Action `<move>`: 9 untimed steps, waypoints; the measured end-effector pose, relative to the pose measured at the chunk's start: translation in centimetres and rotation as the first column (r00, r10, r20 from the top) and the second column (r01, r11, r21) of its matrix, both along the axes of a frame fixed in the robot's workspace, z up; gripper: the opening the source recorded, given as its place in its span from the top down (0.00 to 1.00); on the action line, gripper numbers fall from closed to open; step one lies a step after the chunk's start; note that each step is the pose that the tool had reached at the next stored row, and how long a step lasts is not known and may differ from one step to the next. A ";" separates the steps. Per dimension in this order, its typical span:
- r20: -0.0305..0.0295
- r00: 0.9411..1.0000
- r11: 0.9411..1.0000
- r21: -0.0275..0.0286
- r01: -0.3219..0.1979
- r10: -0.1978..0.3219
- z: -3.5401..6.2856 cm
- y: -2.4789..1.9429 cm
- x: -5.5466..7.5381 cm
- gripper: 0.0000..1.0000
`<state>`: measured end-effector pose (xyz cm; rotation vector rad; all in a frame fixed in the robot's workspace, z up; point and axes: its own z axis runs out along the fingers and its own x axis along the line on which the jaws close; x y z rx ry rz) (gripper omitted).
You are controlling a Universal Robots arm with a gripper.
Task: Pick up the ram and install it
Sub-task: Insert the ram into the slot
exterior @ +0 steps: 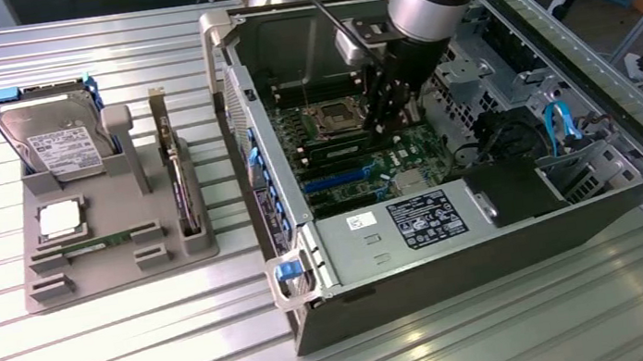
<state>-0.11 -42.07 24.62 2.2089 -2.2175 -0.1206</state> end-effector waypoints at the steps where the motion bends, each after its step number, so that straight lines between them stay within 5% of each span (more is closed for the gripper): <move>1: 0.000 1.000 1.000 0.000 0.000 0.000 0.22 0.00 0.0 0.75; 9: 0.000 1.000 1.000 0.000 0.000 0.000 2.47 0.01 0.0 0.75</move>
